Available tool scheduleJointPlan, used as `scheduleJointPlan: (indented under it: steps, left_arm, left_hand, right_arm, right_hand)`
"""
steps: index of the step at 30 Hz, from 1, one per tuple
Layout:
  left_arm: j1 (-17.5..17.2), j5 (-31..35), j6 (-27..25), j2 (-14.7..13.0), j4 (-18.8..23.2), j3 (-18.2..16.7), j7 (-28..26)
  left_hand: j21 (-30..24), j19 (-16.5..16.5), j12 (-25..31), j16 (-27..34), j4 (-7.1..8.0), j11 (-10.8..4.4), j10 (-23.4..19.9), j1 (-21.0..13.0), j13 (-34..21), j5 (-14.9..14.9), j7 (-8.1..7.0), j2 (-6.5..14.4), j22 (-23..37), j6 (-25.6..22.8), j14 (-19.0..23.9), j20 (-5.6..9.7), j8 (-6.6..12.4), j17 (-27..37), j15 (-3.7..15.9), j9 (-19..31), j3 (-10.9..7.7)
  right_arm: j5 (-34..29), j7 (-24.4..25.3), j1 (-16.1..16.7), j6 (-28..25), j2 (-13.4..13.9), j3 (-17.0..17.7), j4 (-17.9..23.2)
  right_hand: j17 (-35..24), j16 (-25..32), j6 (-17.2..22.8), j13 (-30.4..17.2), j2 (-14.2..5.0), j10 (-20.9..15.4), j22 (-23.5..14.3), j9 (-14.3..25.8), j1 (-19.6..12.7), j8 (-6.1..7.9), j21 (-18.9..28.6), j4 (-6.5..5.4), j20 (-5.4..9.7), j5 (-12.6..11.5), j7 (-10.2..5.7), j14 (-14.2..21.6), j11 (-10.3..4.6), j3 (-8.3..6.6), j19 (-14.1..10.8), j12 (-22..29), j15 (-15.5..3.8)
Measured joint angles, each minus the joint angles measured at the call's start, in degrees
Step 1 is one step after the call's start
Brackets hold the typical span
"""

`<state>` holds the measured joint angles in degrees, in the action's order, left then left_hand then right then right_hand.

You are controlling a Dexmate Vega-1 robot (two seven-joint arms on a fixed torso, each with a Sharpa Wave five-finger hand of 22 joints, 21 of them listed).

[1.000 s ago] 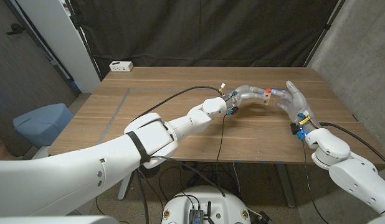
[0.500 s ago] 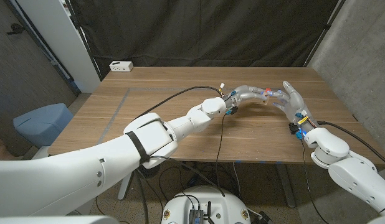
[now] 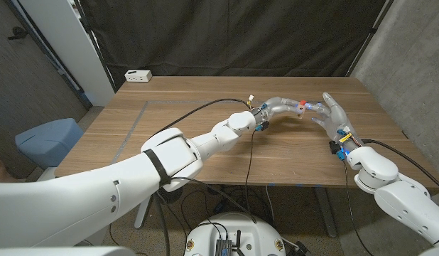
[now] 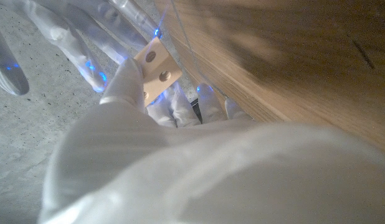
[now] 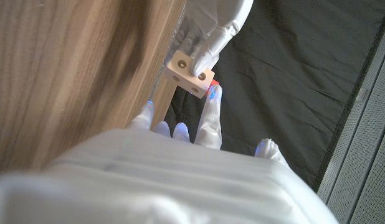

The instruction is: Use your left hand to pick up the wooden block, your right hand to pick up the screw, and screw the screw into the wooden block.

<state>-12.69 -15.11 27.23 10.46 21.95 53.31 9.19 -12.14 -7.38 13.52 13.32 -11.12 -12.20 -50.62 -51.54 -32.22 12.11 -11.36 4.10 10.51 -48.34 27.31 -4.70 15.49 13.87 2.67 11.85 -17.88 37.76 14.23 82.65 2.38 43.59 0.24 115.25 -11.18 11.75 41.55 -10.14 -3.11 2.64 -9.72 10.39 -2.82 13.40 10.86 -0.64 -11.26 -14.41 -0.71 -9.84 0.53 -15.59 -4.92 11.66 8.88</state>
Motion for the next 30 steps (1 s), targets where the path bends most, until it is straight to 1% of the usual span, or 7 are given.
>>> scheduleJointPlan:
  steps: [5,11,15,17,21,26,30]
  left_arm:
    - [0.0,0.0,1.6,-0.2,-0.5,-0.3,0.3]
    - [0.0,0.0,3.3,-0.8,-0.9,-0.8,0.7]
    - [0.0,0.0,4.6,-1.1,-0.9,-1.0,1.0]
    - [-0.2,0.0,5.5,-1.4,-1.0,-1.3,1.3]
    - [-0.4,0.2,6.9,-1.8,-1.1,-1.7,1.6]
    - [-0.8,0.4,9.0,-2.3,-1.1,-2.0,2.0]
    - [-1.1,0.6,10.5,-2.7,-1.1,-2.2,2.3]
  left_hand:
    - [0.0,0.0,0.0,0.0,0.0,0.0,0.0,0.0,0.0,0.0,0.0,0.0,0.0,0.0,0.0,0.0,0.0,0.1,0.0,0.0,0.0]
    - [0.0,0.0,0.0,0.0,0.0,-0.01,0.0,0.0,0.0,0.0,0.0,0.0,0.0,0.0,0.0,0.0,0.0,0.1,0.0,0.0,0.0]
    - [0.0,0.0,0.0,0.0,0.0,0.06,-0.1,0.0,0.0,0.0,0.0,0.0,0.0,0.0,0.0,0.0,0.0,0.1,0.0,0.0,0.0]
    - [0.0,0.0,0.0,0.0,0.0,0.14,-0.1,0.0,0.0,0.0,0.0,0.0,0.0,0.0,0.0,0.0,0.0,0.1,0.0,0.0,0.0]
    - [0.0,0.0,0.0,0.0,0.0,0.15,-0.1,0.0,0.0,-0.2,0.0,0.0,0.0,0.0,0.0,0.0,0.0,0.1,0.0,0.0,0.0]
    - [0.0,0.0,0.0,0.0,0.0,0.14,-0.1,0.0,0.0,-0.2,0.0,0.0,0.0,0.0,0.0,0.0,0.0,0.0,0.0,0.0,0.0]
    - [0.0,0.0,0.0,0.0,0.0,0.14,-0.1,0.0,0.0,-0.1,0.0,0.0,0.0,0.0,0.0,0.0,0.0,0.0,0.0,0.0,0.0]
  right_arm:
    - [-0.3,0.6,0.1,0.0,-0.3,0.0,0.5]
    - [-0.8,1.4,0.2,-0.1,-0.7,-0.1,1.1]
    - [-1.1,1.7,0.3,-0.1,-1.0,-0.2,1.4]
    - [-1.6,2.3,0.3,-0.1,-1.2,-0.3,1.6]
    - [-2.2,2.9,0.4,0.2,-1.6,-0.5,1.8]
    - [-2.9,3.4,0.3,0.7,-2.1,-0.8,1.9]
    - [-3.3,3.7,0.2,1.0,-2.4,-1.0,1.9]
  right_hand:
    - [0.0,0.0,0.0,0.0,0.0,-0.4,0.0,0.0,0.0,-0.13,0.0,0.0,0.32,0.0,0.0,0.0,0.4,0.0,-0.3,0.0,0.0]
    - [0.0,0.3,0.0,0.0,0.0,-0.7,0.1,0.0,0.0,-0.44,0.0,0.0,0.73,0.0,0.0,0.0,0.09,0.0,-0.7,0.0,0.0]
    - [0.0,0.3,-0.2,0.0,-0.15,-0.9,0.1,0.0,-0.1,-0.58,0.4,0.0,0.82,0.0,-0.23,0.3,0.31,0.0,-1.5,0.0,-0.31]
    - [0.0,0.3,-0.6,0.0,-0.38,-1.1,0.1,0.0,-0.4,-0.92,0.5,0.0,1.09,0.0,-0.57,0.3,0.5,0.0,-1.7,0.0,-0.28]
    - [0.0,0.3,-1.4,0.0,-0.38,-1.1,0.1,0.0,-0.4,-1.37,0.5,0.0,0.83,0.0,-0.98,0.5,0.5,0.0,-2.1,0.0,-0.08]
    - [0.0,0.3,-3.0,0.0,-0.38,-1.1,0.1,0.0,-0.4,-2.22,0.5,0.0,1.78,0.0,-1.79,0.8,0.5,0.0,-3.0,0.0,-0.39]
    - [0.0,0.3,-3.8,0.0,-0.6,-1.1,0.1,0.0,-0.6,-2.62,0.5,0.43,2.25,0.0,-2.55,1.1,0.5,-0.08,-3.5,0.0,-0.6]
